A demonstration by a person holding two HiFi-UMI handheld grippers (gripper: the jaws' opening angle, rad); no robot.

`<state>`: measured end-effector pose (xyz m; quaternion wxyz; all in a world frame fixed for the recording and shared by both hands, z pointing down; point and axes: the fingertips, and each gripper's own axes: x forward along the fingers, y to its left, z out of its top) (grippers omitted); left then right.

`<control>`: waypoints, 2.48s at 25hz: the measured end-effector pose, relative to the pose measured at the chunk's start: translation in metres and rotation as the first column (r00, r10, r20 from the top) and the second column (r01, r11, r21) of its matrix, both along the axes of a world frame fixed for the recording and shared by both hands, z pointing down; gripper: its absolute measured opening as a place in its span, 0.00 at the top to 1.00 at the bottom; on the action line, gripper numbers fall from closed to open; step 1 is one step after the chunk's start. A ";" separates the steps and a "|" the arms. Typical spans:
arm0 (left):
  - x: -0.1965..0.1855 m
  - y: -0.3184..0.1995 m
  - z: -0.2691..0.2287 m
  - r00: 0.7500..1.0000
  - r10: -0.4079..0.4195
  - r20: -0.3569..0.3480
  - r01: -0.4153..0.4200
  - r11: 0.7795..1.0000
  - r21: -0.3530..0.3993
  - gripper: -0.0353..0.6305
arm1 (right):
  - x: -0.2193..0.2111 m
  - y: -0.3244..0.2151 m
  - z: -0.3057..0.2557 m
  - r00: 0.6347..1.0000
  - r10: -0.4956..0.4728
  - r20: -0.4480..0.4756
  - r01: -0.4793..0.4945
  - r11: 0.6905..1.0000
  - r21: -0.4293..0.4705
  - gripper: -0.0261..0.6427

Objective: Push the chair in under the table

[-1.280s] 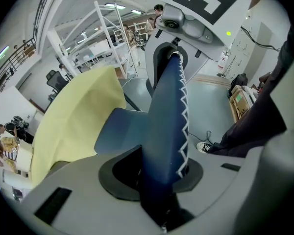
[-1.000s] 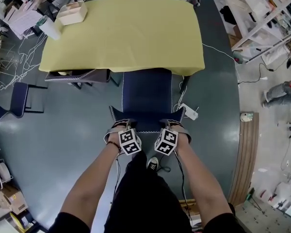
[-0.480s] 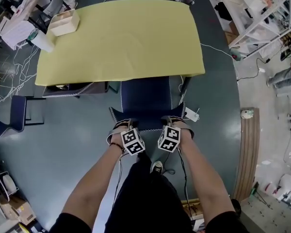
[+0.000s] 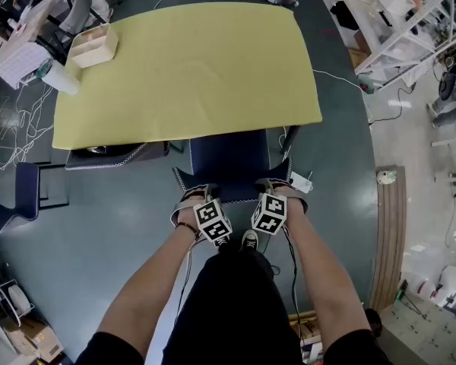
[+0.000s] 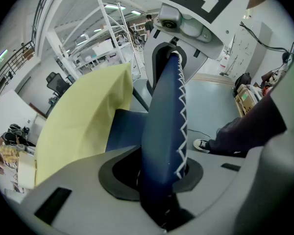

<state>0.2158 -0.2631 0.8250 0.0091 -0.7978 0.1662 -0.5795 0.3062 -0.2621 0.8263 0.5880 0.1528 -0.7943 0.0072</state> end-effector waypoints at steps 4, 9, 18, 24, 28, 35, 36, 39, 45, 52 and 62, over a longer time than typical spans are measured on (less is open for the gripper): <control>0.000 -0.013 -0.002 1.000 -0.007 0.017 0.006 1.000 0.019 0.78 | 0.003 -0.012 0.001 1.000 -0.002 -0.009 0.002 1.000 0.008 0.79; 0.008 -0.027 -0.002 1.000 -0.013 0.000 0.013 1.000 0.010 0.78 | 0.008 -0.030 0.002 1.000 -0.010 -0.011 0.010 1.000 0.016 0.79; 0.008 -0.068 -0.002 1.000 -0.015 0.006 0.015 1.000 0.010 0.78 | 0.007 -0.070 0.002 1.000 -0.023 -0.005 0.023 1.000 0.018 0.79; 0.011 -0.085 -0.002 1.000 -0.011 0.007 0.011 1.000 0.015 0.78 | 0.009 -0.087 0.006 1.000 -0.029 -0.010 0.029 1.000 0.006 0.79; 0.012 -0.099 -0.001 1.000 -0.020 0.011 0.020 1.000 0.017 0.78 | 0.010 -0.101 0.007 0.999 -0.032 -0.009 0.032 0.999 0.005 0.79; 0.008 -0.139 -0.003 1.000 -0.027 0.014 0.027 0.999 0.020 0.78 | 0.006 -0.142 0.006 0.999 -0.041 -0.009 0.041 0.999 0.011 0.79; 0.008 -0.145 -0.002 1.000 -0.028 0.013 0.028 0.999 0.020 0.78 | 0.006 -0.147 0.006 0.999 -0.042 -0.009 0.042 0.999 0.010 0.79; 0.009 -0.156 -0.002 0.999 -0.029 0.013 0.029 0.999 0.015 0.78 | 0.006 -0.159 0.007 0.999 -0.049 -0.010 0.049 0.999 0.005 0.79; 0.011 -0.156 -0.001 0.999 -0.027 0.020 0.027 1.000 0.001 0.78 | 0.008 -0.160 0.007 0.998 -0.066 -0.010 0.066 0.998 -0.006 0.79; 0.007 -0.150 0.002 0.999 -0.017 0.044 0.018 0.999 -0.030 0.77 | 0.007 -0.154 0.011 0.995 -0.092 -0.025 0.091 0.996 -0.018 0.79; 0.003 -0.146 0.002 0.997 0.002 0.081 0.004 0.997 -0.077 0.72 | 0.004 -0.149 0.008 0.992 -0.123 -0.042 0.118 0.988 -0.097 0.76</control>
